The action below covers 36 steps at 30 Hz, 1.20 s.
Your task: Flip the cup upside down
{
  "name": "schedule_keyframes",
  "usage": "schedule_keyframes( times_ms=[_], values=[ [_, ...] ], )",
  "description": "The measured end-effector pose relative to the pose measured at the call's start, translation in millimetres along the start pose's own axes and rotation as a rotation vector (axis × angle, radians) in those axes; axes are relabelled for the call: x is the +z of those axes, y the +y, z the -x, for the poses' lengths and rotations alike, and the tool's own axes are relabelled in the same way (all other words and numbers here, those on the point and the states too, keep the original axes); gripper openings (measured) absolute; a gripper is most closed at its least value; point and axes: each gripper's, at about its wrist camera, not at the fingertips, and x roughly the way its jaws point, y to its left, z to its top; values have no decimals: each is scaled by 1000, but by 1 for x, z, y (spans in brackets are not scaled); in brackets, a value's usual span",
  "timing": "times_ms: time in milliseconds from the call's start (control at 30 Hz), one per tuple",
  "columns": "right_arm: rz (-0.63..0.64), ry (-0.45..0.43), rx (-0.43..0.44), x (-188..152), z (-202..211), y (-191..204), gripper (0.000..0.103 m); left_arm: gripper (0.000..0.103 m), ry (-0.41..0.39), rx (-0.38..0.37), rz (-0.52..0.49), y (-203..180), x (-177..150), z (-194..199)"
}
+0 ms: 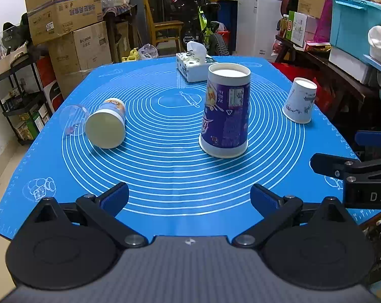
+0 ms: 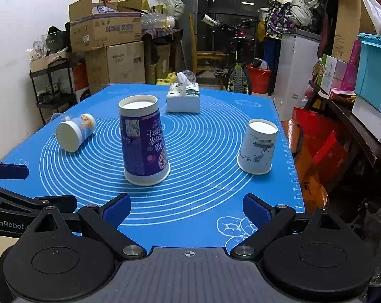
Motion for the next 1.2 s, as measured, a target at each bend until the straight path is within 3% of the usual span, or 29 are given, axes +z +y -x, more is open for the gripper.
schedule_keyframes(
  times_ms=[1200],
  values=[
    [6, 32, -1, -3, -6, 0, 96, 101, 18, 14, -20, -2, -5, -3]
  ],
)
